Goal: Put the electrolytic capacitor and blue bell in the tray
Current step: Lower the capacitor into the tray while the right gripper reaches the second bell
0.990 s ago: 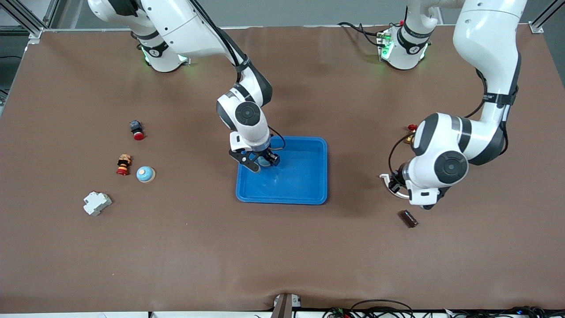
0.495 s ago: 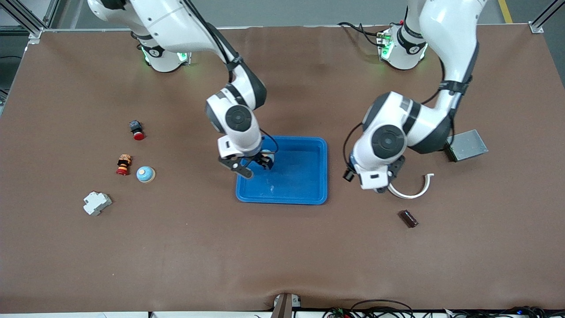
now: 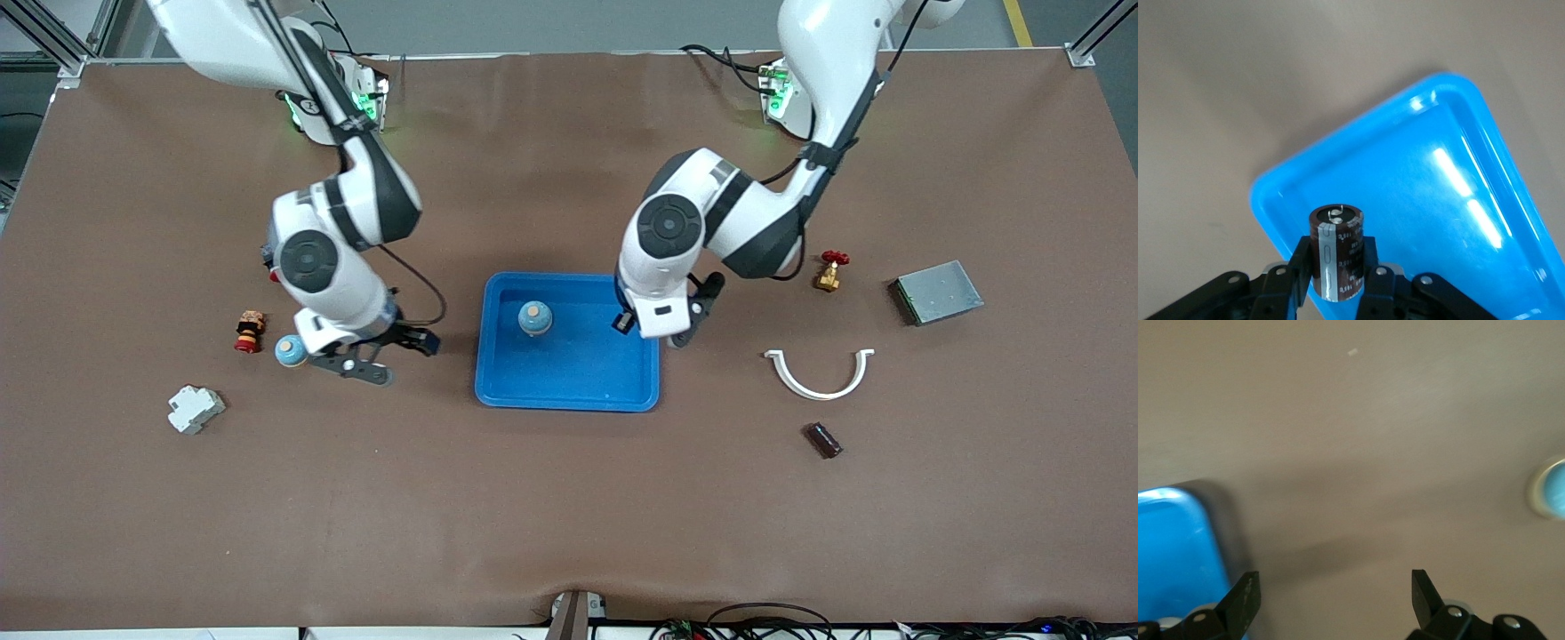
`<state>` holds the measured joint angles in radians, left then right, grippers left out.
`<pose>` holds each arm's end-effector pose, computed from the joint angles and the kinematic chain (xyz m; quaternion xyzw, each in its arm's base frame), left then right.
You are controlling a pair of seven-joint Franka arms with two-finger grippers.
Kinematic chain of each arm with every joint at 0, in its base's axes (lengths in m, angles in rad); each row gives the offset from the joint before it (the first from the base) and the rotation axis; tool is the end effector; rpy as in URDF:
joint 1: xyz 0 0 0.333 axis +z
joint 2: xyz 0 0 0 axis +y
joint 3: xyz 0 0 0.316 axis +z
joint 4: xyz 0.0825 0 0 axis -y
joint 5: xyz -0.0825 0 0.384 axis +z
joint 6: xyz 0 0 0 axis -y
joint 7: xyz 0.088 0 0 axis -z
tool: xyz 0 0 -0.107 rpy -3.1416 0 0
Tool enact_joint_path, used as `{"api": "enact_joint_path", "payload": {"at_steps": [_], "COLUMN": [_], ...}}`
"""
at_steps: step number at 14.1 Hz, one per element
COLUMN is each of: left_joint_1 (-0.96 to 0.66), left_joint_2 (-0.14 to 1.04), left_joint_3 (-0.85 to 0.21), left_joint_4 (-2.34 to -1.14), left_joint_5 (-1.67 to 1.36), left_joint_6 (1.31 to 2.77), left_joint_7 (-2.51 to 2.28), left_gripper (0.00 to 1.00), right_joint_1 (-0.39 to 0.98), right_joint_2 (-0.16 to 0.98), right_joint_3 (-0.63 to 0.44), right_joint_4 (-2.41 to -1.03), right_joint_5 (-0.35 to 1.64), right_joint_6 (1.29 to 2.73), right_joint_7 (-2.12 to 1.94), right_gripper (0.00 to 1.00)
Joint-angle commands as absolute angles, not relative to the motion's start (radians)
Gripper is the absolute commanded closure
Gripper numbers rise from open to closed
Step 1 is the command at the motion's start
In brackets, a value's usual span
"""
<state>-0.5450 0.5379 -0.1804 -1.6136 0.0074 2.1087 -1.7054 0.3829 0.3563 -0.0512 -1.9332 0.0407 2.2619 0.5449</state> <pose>0.5210 -0.4409 0.3147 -0.8768 -0.4787 0.0464 0.0011 0.5815 0.2029 0.3005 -0.9929 0.1180 0.0150 0.0002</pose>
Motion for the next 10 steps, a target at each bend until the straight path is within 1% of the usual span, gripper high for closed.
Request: {"api": "enact_joint_path", "payload": {"at_steps": [1,3,6,8,10], "left_joint_1": [-0.580,-0.578,-0.574,-0.569,-0.571], "left_joint_2": [0.532,0.532,0.541,0.555,0.571], "left_joint_3": [-0.170,-0.170,-0.169,-0.169,-0.164], "left_joint_4": [-1.686,-1.736,-1.818,-1.824,-1.822], "left_joint_5": [0.015,0.043,0.074,0.095,0.097], "left_joint_6": [2.216,2.261,2.367,2.370,2.373], "left_joint_7": [-1.746,-1.746,-1.746,-1.746,-1.746], "left_gripper": [1.00,1.00,1.00,1.00,1.00], "right_joint_1": [0.296,0.232,0.122,0.072,0.045], "right_joint_2": [0.292,0.275,0.271,0.281,0.284], "right_joint_3": [-0.031,-0.031,-0.029,-0.029,-0.029], "right_joint_4": [-2.020,-2.078,-2.137,-2.169,-2.180], "right_joint_5": [0.029,0.026,0.026,0.026,0.026], "right_joint_6": [2.289,2.351,2.430,2.494,2.529], "right_joint_7": [0.398,0.286,0.090,0.014,-0.027], "right_gripper": [0.00,0.00,0.00,0.00,0.00]}}
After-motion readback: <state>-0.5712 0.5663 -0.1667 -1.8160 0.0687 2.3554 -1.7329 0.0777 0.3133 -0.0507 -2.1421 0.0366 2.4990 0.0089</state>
